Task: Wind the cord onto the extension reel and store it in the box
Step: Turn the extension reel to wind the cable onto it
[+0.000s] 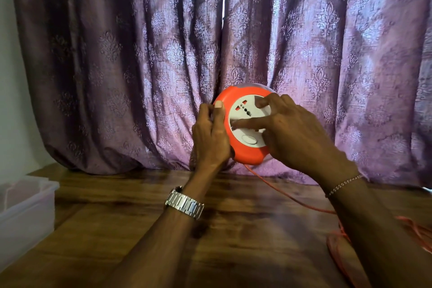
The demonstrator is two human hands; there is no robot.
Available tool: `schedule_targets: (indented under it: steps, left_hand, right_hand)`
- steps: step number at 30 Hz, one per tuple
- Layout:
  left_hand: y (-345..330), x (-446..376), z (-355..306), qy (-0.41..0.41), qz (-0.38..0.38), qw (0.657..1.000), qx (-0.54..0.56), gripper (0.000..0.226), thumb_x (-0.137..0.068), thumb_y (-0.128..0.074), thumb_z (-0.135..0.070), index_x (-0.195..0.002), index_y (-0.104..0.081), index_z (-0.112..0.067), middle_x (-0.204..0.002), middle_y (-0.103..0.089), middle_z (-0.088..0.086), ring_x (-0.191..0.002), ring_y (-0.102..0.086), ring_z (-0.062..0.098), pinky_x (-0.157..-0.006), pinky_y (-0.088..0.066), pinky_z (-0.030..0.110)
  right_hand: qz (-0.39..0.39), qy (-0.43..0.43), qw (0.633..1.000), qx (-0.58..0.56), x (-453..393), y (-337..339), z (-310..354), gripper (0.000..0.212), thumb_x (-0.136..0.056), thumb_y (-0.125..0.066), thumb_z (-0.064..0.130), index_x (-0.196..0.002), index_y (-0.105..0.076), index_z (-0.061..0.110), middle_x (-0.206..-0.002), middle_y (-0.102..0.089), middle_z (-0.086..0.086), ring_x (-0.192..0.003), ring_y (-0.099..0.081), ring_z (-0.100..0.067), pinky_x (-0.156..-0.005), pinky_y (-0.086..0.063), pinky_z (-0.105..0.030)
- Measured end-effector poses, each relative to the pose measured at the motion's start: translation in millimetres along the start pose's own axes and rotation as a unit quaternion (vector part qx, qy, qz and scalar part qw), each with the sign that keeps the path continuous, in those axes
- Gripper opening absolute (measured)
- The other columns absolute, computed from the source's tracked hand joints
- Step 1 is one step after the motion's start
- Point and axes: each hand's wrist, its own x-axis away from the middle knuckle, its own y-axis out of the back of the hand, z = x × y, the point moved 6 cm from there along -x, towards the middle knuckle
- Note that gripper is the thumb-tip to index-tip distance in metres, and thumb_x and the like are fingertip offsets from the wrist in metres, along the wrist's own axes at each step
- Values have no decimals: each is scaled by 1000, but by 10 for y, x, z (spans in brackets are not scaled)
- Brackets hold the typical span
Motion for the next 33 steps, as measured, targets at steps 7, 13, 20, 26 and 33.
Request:
schedule_targets:
  steps: [7, 13, 20, 26, 33]
  left_hand:
    - [-34, 36, -19, -20, 1, 999, -25, 33, -97, -45, -47, -73, -44, -24, -62, -52, -4, -62, -46, 19, -67, -47, 52]
    - [-29, 23, -27, -19, -2, 1000, -22, 34, -98, -45, -46, -70, -42, -26, -64, -54, -2, -64, -48, 21, -67, -47, 52]
    - [-6, -1, 9, 2, 0, 1000, -9, 36, -97, -44, -48, -76, -46, -19, -65, -56, 4, -68, -52, 34, -70, -48, 55]
    - [-15, 0, 22, 11, 7, 1000, 17, 39, -96, -45, -50, -81, -50, -14, -78, -64, 19, -77, -60, 40, -74, -50, 58]
    - [-19, 15, -3, -13, 8, 1000, -10, 33, -97, -45, -47, -76, -47, -22, -67, -57, -1, -66, -50, 20, -69, -49, 53]
  right_hand:
    - [-77, -128, 988, -31, 43, -17, -164, 63, -61, -56, 73, -123, -52, 59, -95, -71, 5, -92, -66, -27, -69, -52, -35]
    - [-125, -163, 979, 7, 41, 7, -177, 68, -67, -50, 84, -122, -60, 45, -90, -75, 1, -85, -66, -32, -62, -48, -34]
    - [-63, -5, 997, -38, -24, 75, -90, 25, -81, -67, 25, -105, -67, 29, -121, -59, -1, -107, -44, -28, -77, -44, -38]
    - [33, 26, 999, -34, -20, -36, 18, 61, -77, -64, 6, -117, -62, 51, -145, -43, 0, -119, -37, -27, -78, -38, -33]
    - [0, -4, 1000, -12, -3, -4, -21, 54, -74, -45, 27, -116, -59, 57, -120, -56, -5, -105, -48, -29, -72, -41, -36]
